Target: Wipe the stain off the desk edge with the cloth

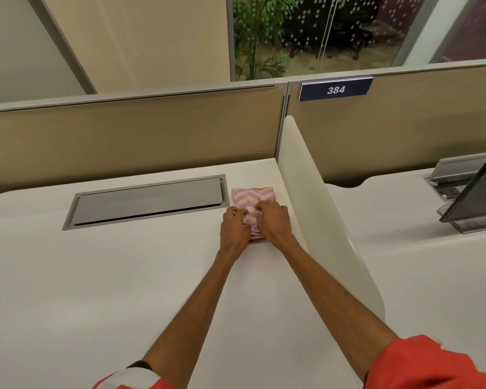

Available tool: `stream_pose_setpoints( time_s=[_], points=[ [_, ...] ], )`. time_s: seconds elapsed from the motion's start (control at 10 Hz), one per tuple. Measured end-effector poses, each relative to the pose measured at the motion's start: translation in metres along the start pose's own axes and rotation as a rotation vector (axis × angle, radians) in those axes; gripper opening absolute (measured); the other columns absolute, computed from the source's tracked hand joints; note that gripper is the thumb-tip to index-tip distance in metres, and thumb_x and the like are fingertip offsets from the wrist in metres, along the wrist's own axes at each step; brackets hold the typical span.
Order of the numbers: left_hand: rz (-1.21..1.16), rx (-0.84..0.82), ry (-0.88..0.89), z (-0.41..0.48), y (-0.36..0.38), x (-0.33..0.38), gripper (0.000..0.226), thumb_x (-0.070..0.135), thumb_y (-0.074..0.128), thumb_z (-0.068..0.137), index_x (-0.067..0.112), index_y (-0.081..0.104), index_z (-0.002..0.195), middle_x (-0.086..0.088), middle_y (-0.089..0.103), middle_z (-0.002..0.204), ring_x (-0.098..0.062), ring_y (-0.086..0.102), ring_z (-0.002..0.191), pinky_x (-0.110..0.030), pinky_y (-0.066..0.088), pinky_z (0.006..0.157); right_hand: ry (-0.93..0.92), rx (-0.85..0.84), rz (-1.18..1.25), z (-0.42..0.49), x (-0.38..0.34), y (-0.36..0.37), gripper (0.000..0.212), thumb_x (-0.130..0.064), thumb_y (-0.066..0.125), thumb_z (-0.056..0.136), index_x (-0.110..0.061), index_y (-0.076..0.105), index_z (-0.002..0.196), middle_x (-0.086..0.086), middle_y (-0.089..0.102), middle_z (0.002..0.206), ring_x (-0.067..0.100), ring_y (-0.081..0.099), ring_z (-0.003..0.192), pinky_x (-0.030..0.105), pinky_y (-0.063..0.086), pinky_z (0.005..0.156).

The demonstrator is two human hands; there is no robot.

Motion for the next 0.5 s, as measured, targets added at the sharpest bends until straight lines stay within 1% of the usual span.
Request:
stream_pose_setpoints(
  time_s=[0.1,0.2,0.3,0.4,0.5],
  points=[
    [0.014,-0.041,0.009,-0.004,-0.004,0.0,0.037,0.007,0.053,0.093,0.003,0.055,0.131,-0.016,0.052,0.135,-0.031,0.053,0.12,-0.036,0.047,0.1,-0.01,-0.026,-0.026,-0.002,-0.003,-0.006,0.03,-0.021,0.05,0.096,-0.012,0.059,0.124,0.011,0.065,0.124,0.03,0.057,0.115,0.039,0.038,0.1],
    [0.015,-0.03,0.012,-0.008,-0.013,0.001,0.037,0.004,0.053,0.092,0.004,0.057,0.13,-0.015,0.058,0.13,-0.03,0.054,0.12,-0.034,0.043,0.099,0.014,-0.072,-0.041,-0.006,-0.006,-0.014,0.028,-0.018,0.054,0.093,-0.012,0.064,0.119,0.013,0.068,0.118,0.033,0.062,0.107,0.036,0.046,0.093],
    [-0.02,-0.012,0.013,-0.012,-0.023,0.005,0.031,0.013,0.056,0.095,0.005,0.058,0.126,-0.014,0.061,0.126,-0.03,0.057,0.115,-0.031,0.045,0.095,0.004,-0.069,-0.08,-0.008,-0.011,-0.026,0.032,-0.016,0.061,0.09,-0.014,0.061,0.121,0.013,0.069,0.114,0.033,0.064,0.101,0.035,0.048,0.088],
    [-0.018,-0.002,0.051,-0.022,-0.034,0.011,0.031,0.02,0.061,0.095,0.006,0.059,0.122,-0.013,0.061,0.123,-0.028,0.058,0.112,-0.032,0.047,0.092,0.003,0.009,-0.058,-0.014,-0.02,-0.043,0.034,-0.013,0.062,0.089,-0.015,0.058,0.123,0.012,0.069,0.113,0.032,0.066,0.098,0.034,0.048,0.083],
    [-0.053,0.102,-0.009,-0.026,-0.047,0.014,0.015,0.019,0.064,0.093,0.008,0.068,0.102,-0.009,0.072,0.101,-0.026,0.067,0.094,-0.03,0.051,0.076,0.01,0.121,-0.017,-0.02,-0.025,-0.056,0.026,-0.029,0.059,0.093,-0.015,0.06,0.115,0.007,0.071,0.103,0.028,0.067,0.091,0.03,0.042,0.072]
  ],
)
Point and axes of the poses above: each hand's wrist, its own z-axis towards the middle knuckle, its own y-axis out of the palm, x = y × z, the point moved 3 cm from there along z, towards the middle knuckle
